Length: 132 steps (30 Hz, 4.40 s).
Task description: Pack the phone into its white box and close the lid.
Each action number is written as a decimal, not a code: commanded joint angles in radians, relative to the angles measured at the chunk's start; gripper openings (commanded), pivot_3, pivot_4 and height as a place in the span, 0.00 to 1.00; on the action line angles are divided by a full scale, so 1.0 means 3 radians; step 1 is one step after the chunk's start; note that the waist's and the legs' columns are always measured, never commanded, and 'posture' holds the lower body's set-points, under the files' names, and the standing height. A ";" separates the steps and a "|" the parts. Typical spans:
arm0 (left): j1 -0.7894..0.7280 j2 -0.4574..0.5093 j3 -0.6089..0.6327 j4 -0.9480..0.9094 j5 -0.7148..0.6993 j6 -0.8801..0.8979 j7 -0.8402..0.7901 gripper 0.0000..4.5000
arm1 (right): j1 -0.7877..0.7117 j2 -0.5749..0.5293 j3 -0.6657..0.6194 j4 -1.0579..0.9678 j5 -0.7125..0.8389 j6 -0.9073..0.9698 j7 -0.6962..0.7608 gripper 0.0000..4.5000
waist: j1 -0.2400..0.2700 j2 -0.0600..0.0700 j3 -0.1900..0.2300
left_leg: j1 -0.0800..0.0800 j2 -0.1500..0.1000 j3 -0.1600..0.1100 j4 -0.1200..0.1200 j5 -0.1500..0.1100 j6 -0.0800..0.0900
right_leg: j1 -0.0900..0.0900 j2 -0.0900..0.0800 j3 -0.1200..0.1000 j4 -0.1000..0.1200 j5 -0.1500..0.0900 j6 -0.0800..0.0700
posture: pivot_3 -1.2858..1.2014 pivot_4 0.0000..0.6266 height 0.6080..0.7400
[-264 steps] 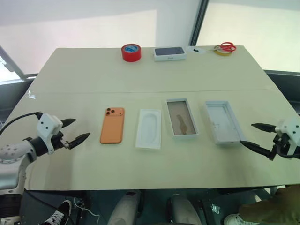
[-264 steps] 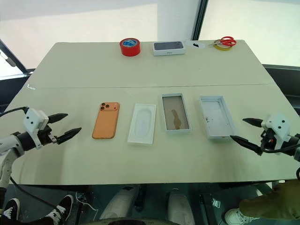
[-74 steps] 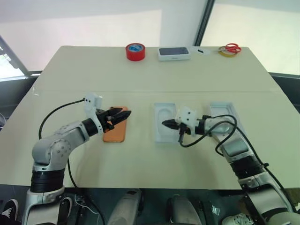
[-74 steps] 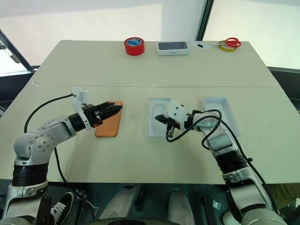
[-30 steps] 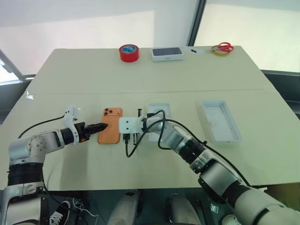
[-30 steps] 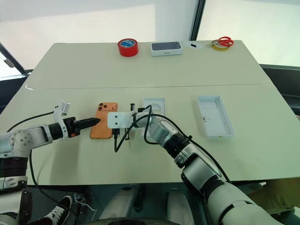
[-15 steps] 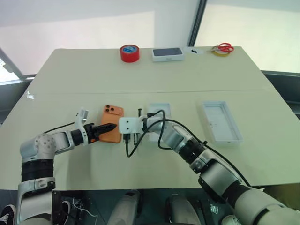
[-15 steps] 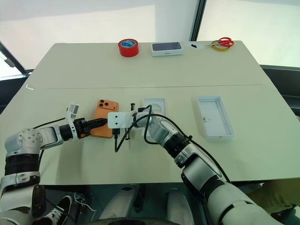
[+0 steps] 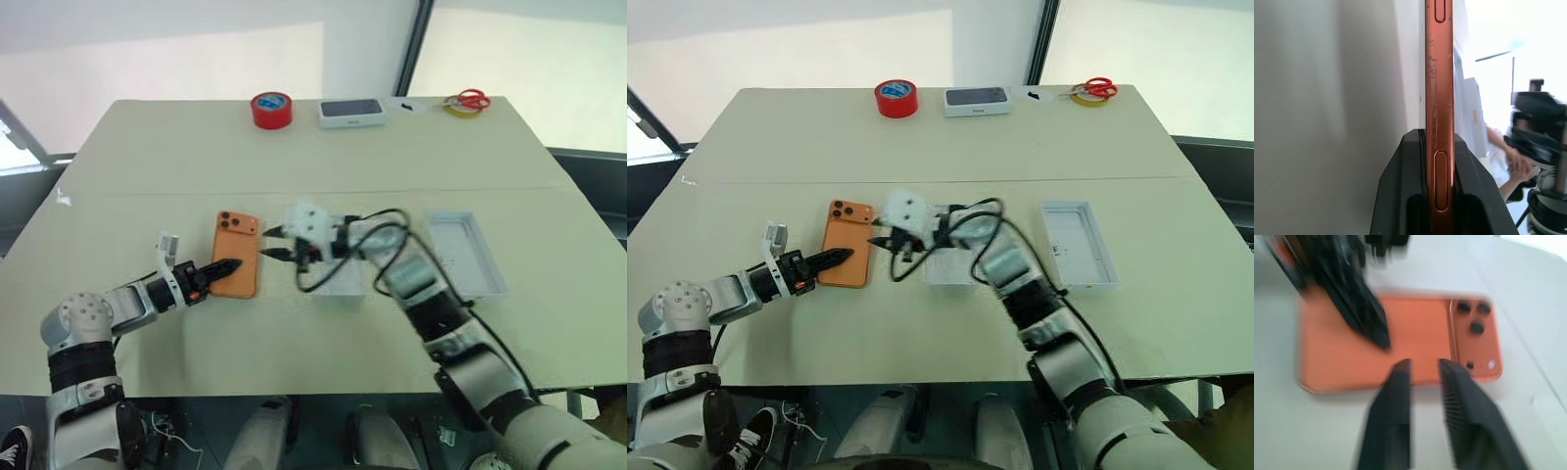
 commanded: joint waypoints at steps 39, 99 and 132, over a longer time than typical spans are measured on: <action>-0.0289 -0.0693 -0.0138 -0.1004 -0.0510 -0.0352 0.1004 0.00 | 0.0959 -0.0793 0.0085 -0.0533 -0.0108 -0.0444 0.0049 0.01 | -0.0009 -0.0020 0.0012 | -0.0005 0.0003 0.0002 0.0005 -0.0001 0.0004 | 0.0006 -0.0005 -0.0007 -0.0012 -0.0001 -0.0002 | 0.52 0.24 1.00; 0.0062 -0.0716 -0.0506 -0.1279 -0.0557 -0.0300 0.1360 0.73 | 0.0611 -0.0878 -0.0513 0.0003 0.0323 -0.0600 -0.0107 0.79 | 0.0000 -0.0021 0.0013 | 0.0001 0.0004 0.0001 0.0007 -0.0001 0.0004 | 0.0016 -0.0003 -0.0008 -0.0013 -0.0001 -0.0002 | 0.52 0.24 1.00; -0.0422 -0.0052 -0.2616 -0.0410 0.1707 -0.2012 -0.0370 0.00 | 0.0466 -0.0761 -0.0110 0.0456 -0.0460 -0.0969 -0.0499 0.01 | 0.0078 -0.0016 0.0011 | 0.0002 0.0001 0.0000 0.0003 -0.0001 0.0004 | 0.0014 -0.0004 -0.0008 -0.0018 0.0000 -0.0005 | 0.52 0.24 1.00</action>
